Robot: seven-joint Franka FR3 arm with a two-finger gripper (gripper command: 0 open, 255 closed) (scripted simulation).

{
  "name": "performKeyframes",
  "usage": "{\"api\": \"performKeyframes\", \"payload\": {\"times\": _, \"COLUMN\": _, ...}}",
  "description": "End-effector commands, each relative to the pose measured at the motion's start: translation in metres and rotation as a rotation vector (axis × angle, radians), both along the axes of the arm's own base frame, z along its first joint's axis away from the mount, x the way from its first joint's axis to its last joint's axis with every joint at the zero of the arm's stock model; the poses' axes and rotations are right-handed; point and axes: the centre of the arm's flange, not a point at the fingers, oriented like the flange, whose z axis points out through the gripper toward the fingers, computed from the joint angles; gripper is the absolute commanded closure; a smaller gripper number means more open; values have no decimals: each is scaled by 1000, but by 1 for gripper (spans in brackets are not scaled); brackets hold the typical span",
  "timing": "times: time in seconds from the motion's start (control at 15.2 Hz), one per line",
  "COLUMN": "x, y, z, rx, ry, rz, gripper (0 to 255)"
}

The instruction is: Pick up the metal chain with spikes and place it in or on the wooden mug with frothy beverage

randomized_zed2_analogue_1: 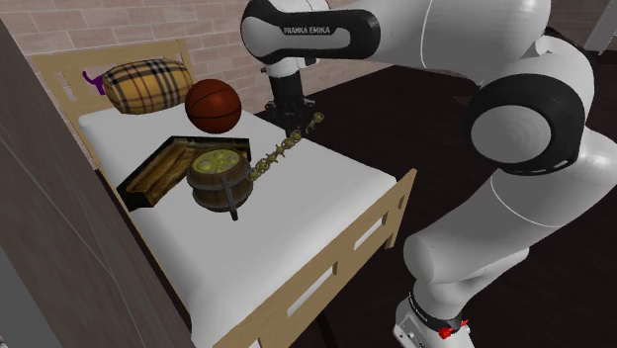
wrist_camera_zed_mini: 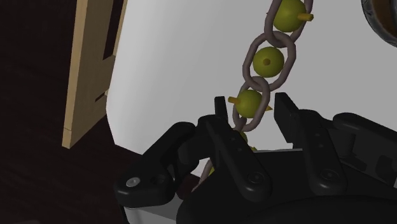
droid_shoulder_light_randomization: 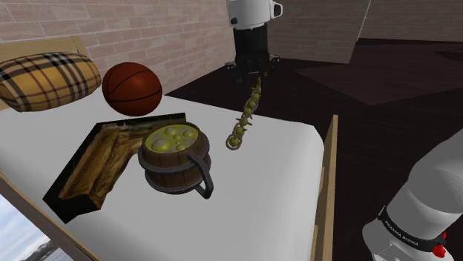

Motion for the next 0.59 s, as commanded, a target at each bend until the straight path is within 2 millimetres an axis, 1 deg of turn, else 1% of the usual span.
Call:
{"api": "performKeyframes", "payload": {"times": 0.0, "x": 0, "y": -1, "z": 12, "rx": 0, "ry": 0, "rz": 0, "gripper": 255}}
{"api": "performKeyframes", "payload": {"times": 0.2, "x": 0, "y": -1, "z": 28, "rx": 0, "ry": 0, "rz": 0, "gripper": 255}}
{"api": "performKeyframes", "payload": {"times": 0.26, "x": 0, "y": -1, "z": 28, "rx": 0, "ry": 0, "rz": 0, "gripper": 255}}
{"api": "performKeyframes", "payload": {"times": 0.53, "x": 16, "y": 50, "z": 31, "rx": 0, "ry": 0, "rz": 0, "gripper": 255}}
